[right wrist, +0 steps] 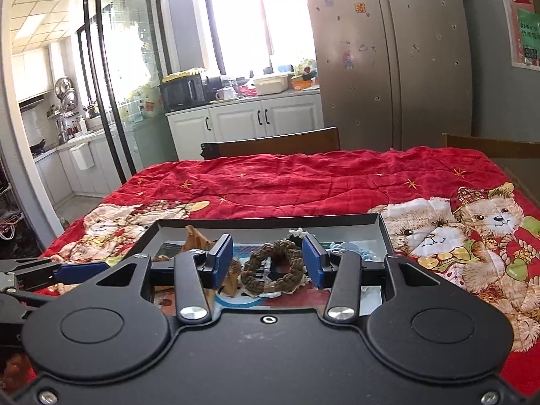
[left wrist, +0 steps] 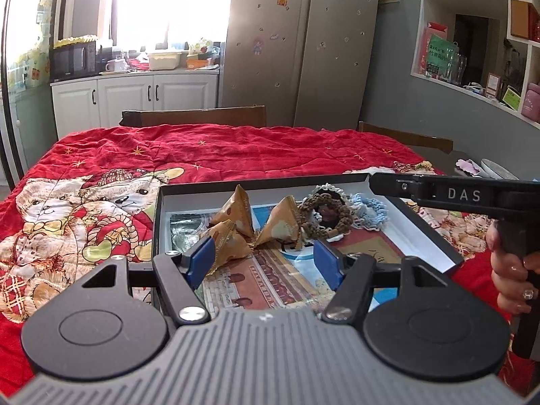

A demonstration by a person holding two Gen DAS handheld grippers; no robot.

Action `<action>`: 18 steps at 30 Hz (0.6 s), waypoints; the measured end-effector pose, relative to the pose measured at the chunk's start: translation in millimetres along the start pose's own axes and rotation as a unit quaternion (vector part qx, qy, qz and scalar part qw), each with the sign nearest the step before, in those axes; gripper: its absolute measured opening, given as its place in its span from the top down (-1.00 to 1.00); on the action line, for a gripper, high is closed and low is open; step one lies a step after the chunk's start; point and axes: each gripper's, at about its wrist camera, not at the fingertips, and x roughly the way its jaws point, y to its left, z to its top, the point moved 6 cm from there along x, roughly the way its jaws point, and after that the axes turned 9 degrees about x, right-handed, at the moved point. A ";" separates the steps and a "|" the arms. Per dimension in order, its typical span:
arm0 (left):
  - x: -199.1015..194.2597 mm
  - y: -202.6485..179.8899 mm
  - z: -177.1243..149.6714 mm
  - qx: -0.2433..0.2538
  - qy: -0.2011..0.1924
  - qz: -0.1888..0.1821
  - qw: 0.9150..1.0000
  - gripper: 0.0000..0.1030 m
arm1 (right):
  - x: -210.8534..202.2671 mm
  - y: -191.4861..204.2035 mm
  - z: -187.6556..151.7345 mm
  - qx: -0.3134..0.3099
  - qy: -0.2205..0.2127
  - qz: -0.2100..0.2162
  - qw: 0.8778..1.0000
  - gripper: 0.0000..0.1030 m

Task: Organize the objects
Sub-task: 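Withdraw both grippers from the box toward the remaining items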

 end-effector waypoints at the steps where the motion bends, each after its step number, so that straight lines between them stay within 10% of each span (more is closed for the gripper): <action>1: -2.0 -0.7 0.1 0.001 -0.001 0.000 1.000 -0.48 | -3.1 1.3 -0.4 -0.002 -0.001 0.002 1.000 0.14; 18: -39.4 -18.0 -2.4 0.018 -0.022 -0.024 0.999 -0.53 | -55.1 29.5 -22.4 -0.048 -0.005 0.037 0.998 0.07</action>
